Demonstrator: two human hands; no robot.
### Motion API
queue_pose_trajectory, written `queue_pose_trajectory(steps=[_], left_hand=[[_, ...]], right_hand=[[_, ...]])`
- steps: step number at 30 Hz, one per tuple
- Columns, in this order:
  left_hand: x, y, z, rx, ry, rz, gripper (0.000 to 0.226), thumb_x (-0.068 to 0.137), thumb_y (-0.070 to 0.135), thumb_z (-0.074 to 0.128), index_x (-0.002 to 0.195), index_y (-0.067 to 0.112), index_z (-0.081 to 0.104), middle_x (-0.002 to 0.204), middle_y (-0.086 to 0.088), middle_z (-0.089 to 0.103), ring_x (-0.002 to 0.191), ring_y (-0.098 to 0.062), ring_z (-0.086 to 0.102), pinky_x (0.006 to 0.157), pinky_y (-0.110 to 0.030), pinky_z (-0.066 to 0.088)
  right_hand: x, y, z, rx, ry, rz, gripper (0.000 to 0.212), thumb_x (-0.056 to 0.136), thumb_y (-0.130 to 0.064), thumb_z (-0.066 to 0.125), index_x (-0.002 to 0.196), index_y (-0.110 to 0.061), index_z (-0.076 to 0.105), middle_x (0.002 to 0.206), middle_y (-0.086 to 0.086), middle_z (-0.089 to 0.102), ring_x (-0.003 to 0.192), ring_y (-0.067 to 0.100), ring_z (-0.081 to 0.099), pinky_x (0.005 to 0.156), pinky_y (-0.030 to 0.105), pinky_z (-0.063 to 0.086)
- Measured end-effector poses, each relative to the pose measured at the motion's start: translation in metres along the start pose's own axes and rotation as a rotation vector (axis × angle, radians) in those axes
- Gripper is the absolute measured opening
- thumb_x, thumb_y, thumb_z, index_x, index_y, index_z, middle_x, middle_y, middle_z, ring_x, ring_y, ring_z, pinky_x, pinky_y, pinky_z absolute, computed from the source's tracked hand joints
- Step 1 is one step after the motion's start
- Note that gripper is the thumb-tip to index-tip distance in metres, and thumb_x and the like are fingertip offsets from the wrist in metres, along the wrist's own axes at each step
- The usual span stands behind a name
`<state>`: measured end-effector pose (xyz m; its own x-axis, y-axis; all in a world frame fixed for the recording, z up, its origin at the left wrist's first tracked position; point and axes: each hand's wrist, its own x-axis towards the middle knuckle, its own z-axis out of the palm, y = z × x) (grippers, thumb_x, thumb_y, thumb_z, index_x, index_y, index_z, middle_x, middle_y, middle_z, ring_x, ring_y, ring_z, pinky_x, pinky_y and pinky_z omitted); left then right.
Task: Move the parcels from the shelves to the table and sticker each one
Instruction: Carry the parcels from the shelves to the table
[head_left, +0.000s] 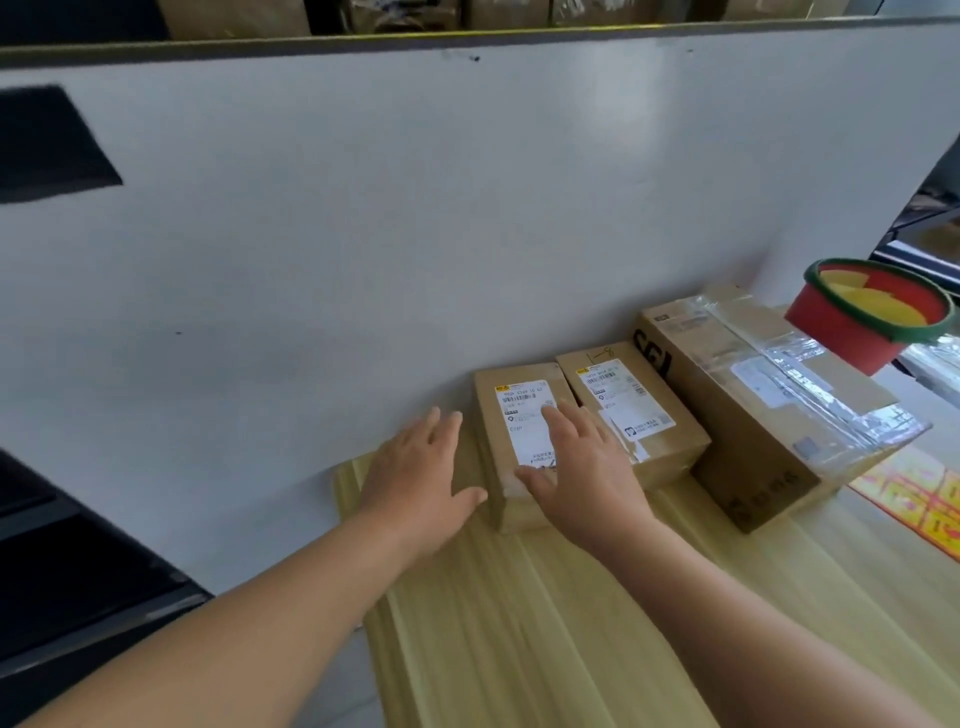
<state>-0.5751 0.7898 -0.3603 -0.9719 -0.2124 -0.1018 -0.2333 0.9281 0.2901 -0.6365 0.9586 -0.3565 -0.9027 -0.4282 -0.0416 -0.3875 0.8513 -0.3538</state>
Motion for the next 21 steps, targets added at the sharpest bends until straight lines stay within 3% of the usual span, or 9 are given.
queue_pose_trajectory(steps=[4, 11, 21], left_hand=[[-0.033, -0.037, -0.046, 0.187, 0.115, 0.005, 0.08, 0.09, 0.057, 0.047, 0.151, 0.023, 0.008, 0.16, -0.007, 0.001, 0.147, -0.026, 0.0, 0.118, -0.042, 0.008], [-0.132, -0.122, -0.132, 0.266, 0.237, -0.129, 0.082, 0.092, 0.059, 0.039, 0.152, 0.023, -0.004, 0.16, -0.005, -0.008, 0.147, -0.024, -0.007, 0.119, -0.044, -0.001], [-0.347, -0.26, -0.251, 0.258, 0.518, -0.306, 0.087, 0.085, 0.062, 0.051, 0.151, 0.024, 0.009, 0.16, -0.004, 0.009, 0.147, -0.023, 0.005, 0.119, -0.047, 0.007]], right_hand=[[-0.011, -0.047, -0.016, -0.173, 0.022, -0.136, 0.072, 0.092, -0.058, 0.041, 0.151, -0.023, 0.019, 0.16, -0.001, 0.011, 0.148, 0.024, 0.001, 0.118, 0.041, 0.006], [-0.044, -0.171, -0.04, -0.209, 0.072, -0.33, 0.066, 0.096, -0.055, 0.035, 0.151, -0.022, 0.018, 0.161, 0.002, 0.008, 0.148, 0.024, 0.002, 0.118, 0.042, 0.005], [-0.164, -0.418, -0.053, -0.247, 0.21, -0.677, 0.063, 0.096, -0.053, 0.04, 0.149, -0.021, 0.026, 0.158, 0.003, 0.022, 0.145, 0.024, 0.018, 0.117, 0.042, 0.017]])
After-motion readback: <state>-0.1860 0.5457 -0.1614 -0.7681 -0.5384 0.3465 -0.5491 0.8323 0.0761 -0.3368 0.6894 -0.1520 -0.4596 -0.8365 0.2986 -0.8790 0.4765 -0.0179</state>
